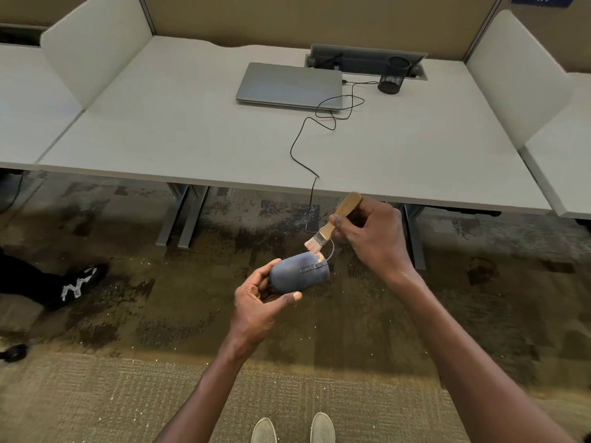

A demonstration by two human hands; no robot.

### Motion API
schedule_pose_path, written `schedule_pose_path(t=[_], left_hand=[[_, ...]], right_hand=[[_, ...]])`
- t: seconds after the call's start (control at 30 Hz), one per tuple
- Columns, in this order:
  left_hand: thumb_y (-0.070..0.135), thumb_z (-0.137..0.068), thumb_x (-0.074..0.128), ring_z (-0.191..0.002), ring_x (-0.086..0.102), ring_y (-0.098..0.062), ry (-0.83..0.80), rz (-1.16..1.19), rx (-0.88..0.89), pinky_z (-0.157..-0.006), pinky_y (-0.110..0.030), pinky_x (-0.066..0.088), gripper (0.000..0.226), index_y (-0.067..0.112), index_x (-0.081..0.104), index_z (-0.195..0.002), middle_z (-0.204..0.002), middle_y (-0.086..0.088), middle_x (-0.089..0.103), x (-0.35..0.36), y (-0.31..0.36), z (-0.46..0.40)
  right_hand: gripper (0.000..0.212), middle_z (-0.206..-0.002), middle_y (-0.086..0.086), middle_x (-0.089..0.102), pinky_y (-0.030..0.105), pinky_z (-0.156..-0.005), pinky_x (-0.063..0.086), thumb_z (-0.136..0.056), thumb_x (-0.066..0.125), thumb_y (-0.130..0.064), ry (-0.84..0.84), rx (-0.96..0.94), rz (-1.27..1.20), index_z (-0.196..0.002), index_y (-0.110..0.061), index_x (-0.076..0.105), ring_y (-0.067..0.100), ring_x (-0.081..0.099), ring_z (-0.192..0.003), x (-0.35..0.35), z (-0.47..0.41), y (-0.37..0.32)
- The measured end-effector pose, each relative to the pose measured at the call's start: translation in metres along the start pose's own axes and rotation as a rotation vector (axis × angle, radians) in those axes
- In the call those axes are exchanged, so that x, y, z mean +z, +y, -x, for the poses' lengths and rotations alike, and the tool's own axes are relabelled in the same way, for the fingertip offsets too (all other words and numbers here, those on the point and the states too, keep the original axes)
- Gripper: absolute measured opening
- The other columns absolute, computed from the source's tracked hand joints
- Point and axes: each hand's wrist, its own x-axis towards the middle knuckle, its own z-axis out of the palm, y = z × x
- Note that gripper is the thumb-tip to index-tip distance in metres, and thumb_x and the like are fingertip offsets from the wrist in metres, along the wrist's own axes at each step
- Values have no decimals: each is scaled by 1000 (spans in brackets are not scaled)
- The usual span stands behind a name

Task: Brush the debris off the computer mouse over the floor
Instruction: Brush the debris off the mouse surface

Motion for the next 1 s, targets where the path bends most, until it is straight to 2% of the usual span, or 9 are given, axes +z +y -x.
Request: schedule_pose_path(t=[0.27,0.4,0.5,0.63,0.77,1.0], left_hand=[[10,-61,92,-114,71,-15,-29,-14,1,-95,-31,58,75,24,63,-128,-120,1,74,-3,-3,0],[8,-61,94,-114,71,-16,-25,-21,2,-92,-27,59,76,24,63,-129,-121,4,75,-6,-8,-1],[15,-58,96,-114,71,-16,-14,-7,-7,-90,-25,58,79,24,63,-129,-121,2,75,-5,-9,-2],[26,-55,96,-114,71,-16,-4,17,-29,-89,-24,58,83,23,63,-131,-121,1,74,-5,-11,-3],[19,-58,96,-115,70,-17,-8,30,-39,-89,-23,58,78,24,63,-129,-123,-5,73,-5,-13,-4],[18,-60,95,-113,71,-15,-21,37,-48,-88,-22,58,77,24,62,-129,-120,3,75,-3,-11,1]], right_hand=[[10,-77,-4,75,30,-67,63,-90,75,-22,-44,49,84,-89,-12,75,9,74,-70,5,-9,7],[13,-79,2,74,39,-70,63,-92,74,-21,-27,63,141,-88,-9,74,15,73,-73,2,-12,14],[12,-78,0,75,40,-70,63,-92,73,-23,11,60,133,-90,-11,75,13,74,-73,-2,-10,14],[6,-76,-6,75,30,-68,64,-90,75,-24,-15,64,43,-89,-17,75,5,74,-69,-7,-6,9],[11,-79,-5,76,21,-64,62,-89,76,-23,-91,54,21,-92,-13,76,2,74,-68,-9,-5,6],[7,-74,-9,73,9,-59,53,-89,76,-23,-103,72,70,-86,-17,74,-2,71,-67,-6,-7,16]])
